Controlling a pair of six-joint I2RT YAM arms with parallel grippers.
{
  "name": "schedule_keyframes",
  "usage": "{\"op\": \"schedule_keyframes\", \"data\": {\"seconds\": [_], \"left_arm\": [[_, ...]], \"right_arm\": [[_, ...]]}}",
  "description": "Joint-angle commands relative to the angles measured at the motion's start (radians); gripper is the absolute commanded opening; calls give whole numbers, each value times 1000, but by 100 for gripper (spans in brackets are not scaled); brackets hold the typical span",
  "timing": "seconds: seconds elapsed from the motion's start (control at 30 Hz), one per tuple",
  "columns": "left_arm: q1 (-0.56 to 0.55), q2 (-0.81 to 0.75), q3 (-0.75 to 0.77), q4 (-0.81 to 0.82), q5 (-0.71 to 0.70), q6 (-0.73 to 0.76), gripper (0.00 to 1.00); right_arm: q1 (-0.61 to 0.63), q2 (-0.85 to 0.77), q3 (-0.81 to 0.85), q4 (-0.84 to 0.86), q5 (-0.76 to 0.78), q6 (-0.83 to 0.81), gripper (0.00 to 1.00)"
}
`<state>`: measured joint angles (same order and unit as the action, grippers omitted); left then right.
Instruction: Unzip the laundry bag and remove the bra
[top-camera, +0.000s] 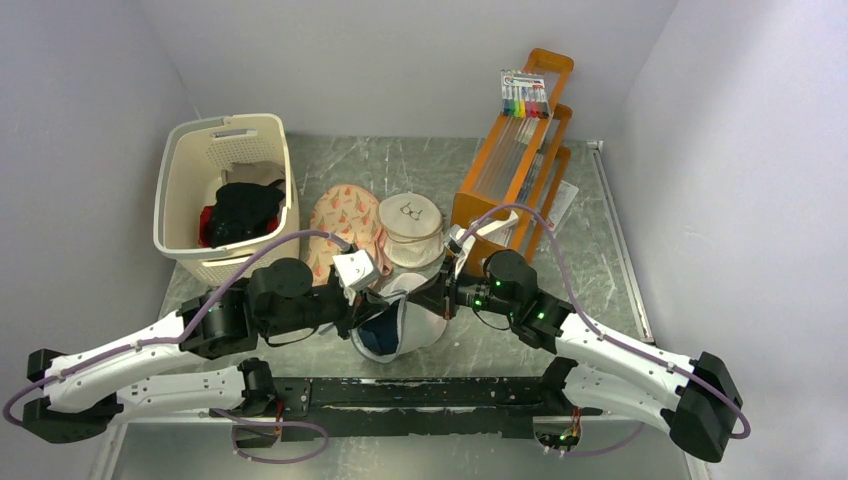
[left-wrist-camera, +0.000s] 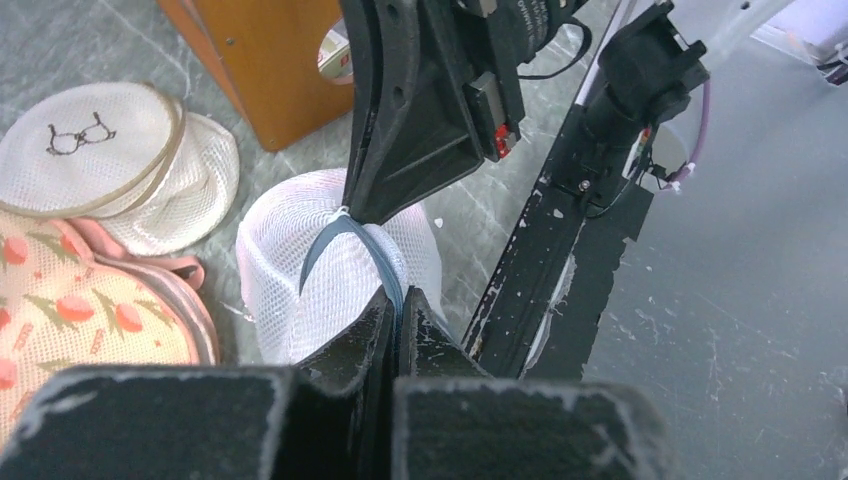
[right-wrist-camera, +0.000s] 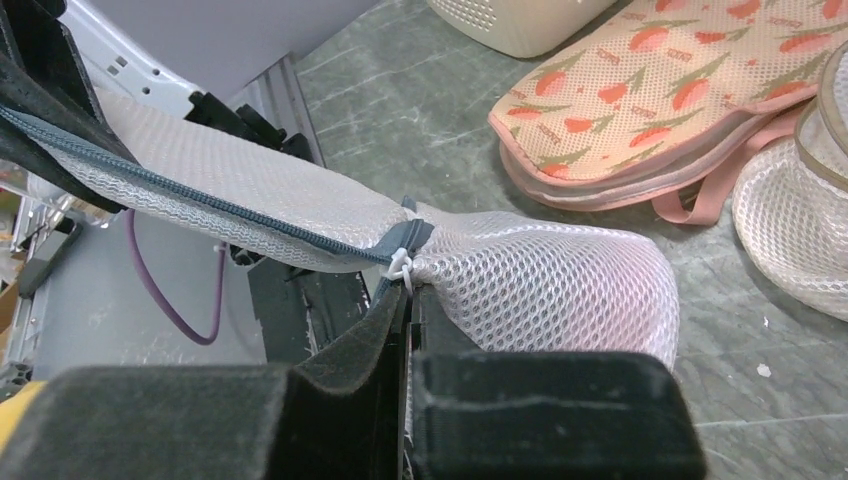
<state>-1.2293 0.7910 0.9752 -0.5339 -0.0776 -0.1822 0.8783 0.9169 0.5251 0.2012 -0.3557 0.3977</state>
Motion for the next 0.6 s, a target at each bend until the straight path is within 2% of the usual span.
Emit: {"op": "schedule_keyframes", "data": {"seconds": [0.0,0.17,0.43,0.57], "left_arm": [[-2,-51,9,202,129,22,7],[-2,-9,47,187,145,38,7],[-2,92,215,-81,132,55,7],[-2,81,229,-117,170,53,7]], "right_arm": [[-12,19,-19,-60,55,-36,0],[-13,26,-13,-87,43,-63,0],[-13,33,85,-315,155,-198,0],[-13,12,72,-275,155,-201,10]]}}
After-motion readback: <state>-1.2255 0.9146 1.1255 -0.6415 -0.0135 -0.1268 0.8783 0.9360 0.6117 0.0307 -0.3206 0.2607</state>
